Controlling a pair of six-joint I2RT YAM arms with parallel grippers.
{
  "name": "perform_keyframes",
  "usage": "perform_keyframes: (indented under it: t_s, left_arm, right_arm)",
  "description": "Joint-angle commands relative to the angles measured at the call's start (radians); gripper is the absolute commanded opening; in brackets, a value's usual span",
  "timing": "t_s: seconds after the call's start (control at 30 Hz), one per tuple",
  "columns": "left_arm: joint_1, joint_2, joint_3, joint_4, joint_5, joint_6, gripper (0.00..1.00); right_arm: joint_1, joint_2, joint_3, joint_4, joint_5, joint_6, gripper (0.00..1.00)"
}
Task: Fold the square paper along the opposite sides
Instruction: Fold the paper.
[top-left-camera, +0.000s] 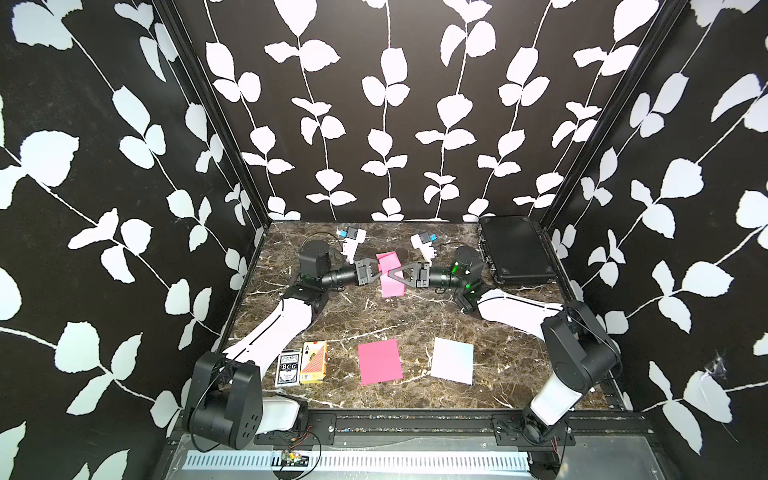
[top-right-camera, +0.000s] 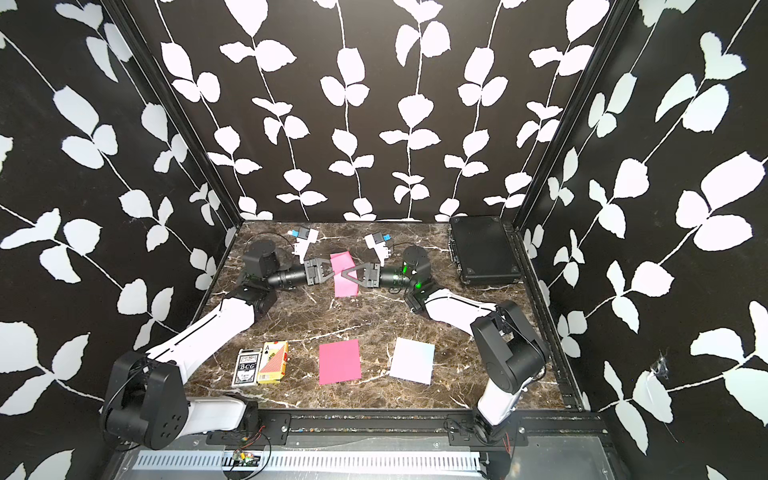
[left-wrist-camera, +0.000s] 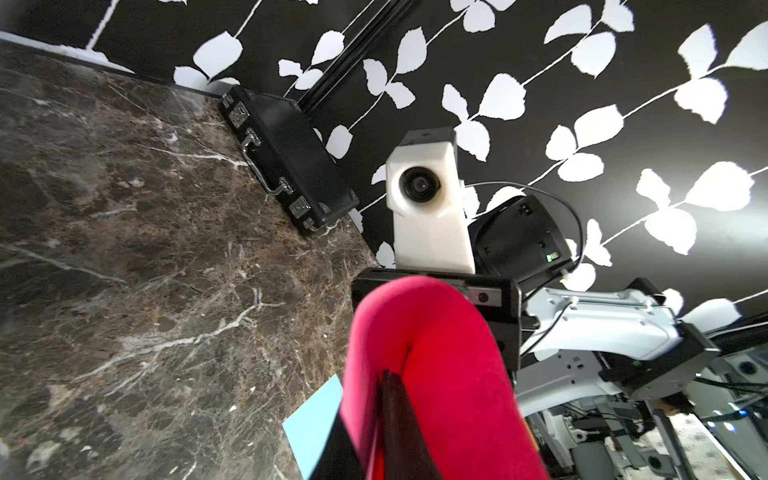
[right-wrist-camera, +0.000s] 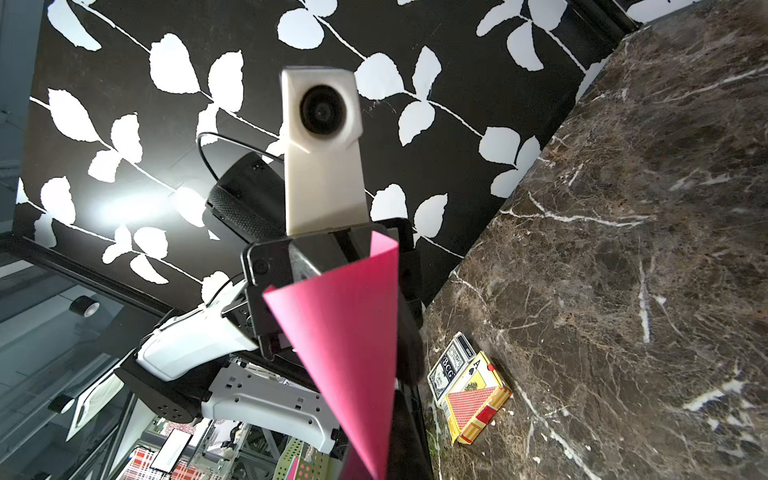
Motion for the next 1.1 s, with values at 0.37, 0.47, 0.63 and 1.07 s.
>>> perform_keyframes:
  t_s: [0.37, 0.47, 0.63, 1.07]
  left_arm:
    - [0.048, -0.212, -0.009, -0.069, -0.132, 0.02, 0.99]
    - [0.042, -0.203, -0.042, -0.003, -0.117, -0.019, 0.98]
    - [-0.003, -0.147, -0.065, 0.083, -0.11, -0.061, 0.99]
    - [-0.049, -0.098, -0.055, 0.104, -0.091, -0.075, 0.12]
  right_arm:
    - [-0.008, -0.014, 0.078, 0.049, -0.032, -0.013, 0.0]
    - [-0.008, -0.016, 0.084, 0.052, -0.036, -0.009, 0.0]
    - [-0.008, -0.019, 0.086, 0.05, -0.036, -0.013, 0.0]
    - [-0.008, -0.025, 0.088, -0.009, -0.024, -0.051, 0.01]
